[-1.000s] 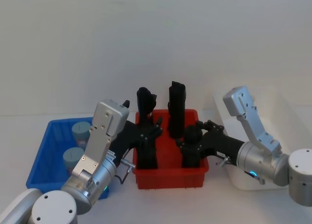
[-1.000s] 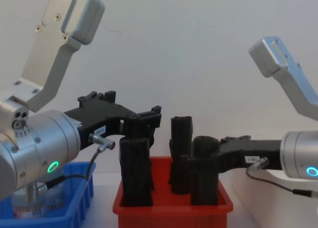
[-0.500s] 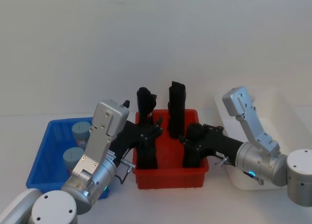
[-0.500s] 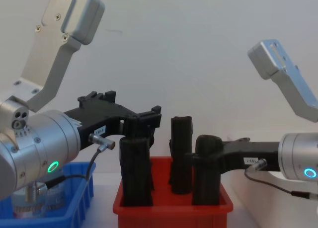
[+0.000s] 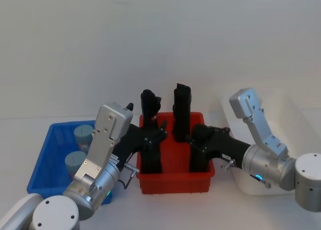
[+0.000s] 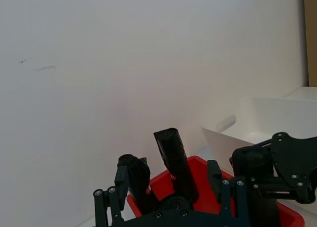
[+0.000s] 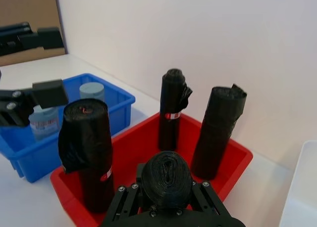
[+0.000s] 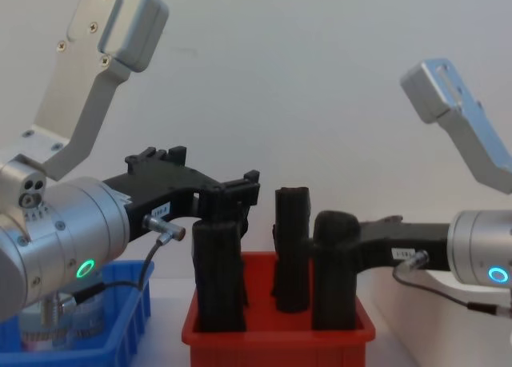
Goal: Pick the cotton swabs from the blue box and place them into the white box.
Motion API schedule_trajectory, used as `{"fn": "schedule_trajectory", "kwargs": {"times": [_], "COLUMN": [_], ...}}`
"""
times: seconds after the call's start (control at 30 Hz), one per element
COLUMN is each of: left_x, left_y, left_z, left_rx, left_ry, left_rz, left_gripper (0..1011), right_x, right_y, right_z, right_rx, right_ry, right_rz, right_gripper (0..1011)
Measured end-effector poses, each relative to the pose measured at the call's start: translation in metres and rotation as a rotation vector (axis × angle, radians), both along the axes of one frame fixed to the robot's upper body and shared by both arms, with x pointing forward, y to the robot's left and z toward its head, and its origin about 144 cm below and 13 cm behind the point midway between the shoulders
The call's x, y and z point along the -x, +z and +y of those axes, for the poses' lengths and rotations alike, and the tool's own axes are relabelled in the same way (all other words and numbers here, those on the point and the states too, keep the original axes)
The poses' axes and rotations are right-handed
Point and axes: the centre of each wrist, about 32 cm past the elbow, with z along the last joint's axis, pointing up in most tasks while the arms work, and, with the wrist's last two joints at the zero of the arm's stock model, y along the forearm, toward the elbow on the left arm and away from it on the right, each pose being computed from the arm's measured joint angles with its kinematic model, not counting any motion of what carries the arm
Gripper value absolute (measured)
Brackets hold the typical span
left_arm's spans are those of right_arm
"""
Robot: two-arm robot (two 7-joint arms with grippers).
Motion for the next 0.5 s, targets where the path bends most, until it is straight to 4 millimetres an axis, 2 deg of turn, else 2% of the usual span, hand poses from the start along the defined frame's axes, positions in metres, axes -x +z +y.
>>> {"fn": "schedule_trajectory", "kwargs": {"times": [0.5], "left_x": [0.000], "left_y": [0.000], "left_z": [0.000], "left_rx": [0.000], "left_ry": [0.000], "left_rz": [0.000], "left_gripper": [1004], "right_x": [0.003], "right_y": [0.021], "right_z": [-0.004], "right_rx": [-0.055], "right_ry": [-0.048], "right_rz": [-0.174], "right_gripper": [347]}}
